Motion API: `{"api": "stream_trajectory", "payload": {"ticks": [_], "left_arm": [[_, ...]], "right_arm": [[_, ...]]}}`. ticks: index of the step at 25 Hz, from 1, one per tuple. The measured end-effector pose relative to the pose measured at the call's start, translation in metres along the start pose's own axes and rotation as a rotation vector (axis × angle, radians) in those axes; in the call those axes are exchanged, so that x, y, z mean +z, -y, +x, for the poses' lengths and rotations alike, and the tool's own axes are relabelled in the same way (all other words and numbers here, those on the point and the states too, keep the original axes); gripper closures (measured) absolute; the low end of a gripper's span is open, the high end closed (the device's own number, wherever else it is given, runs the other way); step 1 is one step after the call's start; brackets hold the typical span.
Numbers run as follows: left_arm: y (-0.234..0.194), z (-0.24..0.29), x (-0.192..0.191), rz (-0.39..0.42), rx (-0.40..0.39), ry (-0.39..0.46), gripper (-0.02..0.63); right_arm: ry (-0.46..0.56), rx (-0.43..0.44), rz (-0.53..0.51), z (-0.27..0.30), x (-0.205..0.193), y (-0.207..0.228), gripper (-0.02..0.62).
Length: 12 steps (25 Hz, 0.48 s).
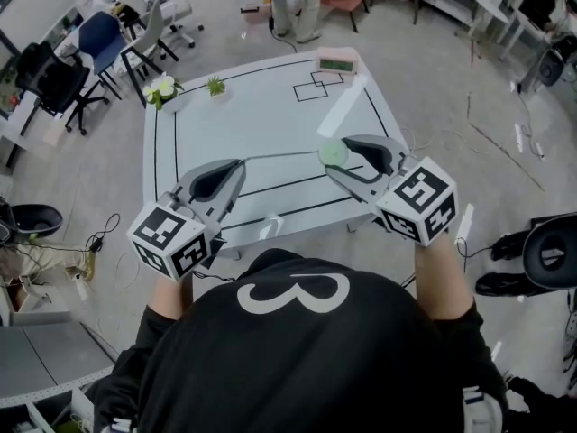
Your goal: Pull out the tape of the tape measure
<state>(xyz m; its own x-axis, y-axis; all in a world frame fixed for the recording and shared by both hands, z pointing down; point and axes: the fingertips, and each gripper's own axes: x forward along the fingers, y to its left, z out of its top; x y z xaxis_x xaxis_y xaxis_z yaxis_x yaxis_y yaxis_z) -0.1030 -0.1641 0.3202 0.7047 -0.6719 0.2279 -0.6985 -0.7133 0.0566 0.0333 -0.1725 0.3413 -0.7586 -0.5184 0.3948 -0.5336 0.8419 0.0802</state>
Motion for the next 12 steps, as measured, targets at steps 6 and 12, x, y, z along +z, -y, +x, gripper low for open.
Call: {"api": "stream_trajectory", "payload": {"ticks": [6,12], "left_arm": [[-0.009,-0.003,0.002,0.002,0.03,-0.003,0.6],[-0.013,-0.005,0.008,0.01,0.059,-0.006,0.6]], "right_arm": [[0.01,-0.027,0.009,-0.006,-0.002,0.009,0.377],[0.019,-0.057,0.006,-0.019,-0.002,0.021,0.377]]}}
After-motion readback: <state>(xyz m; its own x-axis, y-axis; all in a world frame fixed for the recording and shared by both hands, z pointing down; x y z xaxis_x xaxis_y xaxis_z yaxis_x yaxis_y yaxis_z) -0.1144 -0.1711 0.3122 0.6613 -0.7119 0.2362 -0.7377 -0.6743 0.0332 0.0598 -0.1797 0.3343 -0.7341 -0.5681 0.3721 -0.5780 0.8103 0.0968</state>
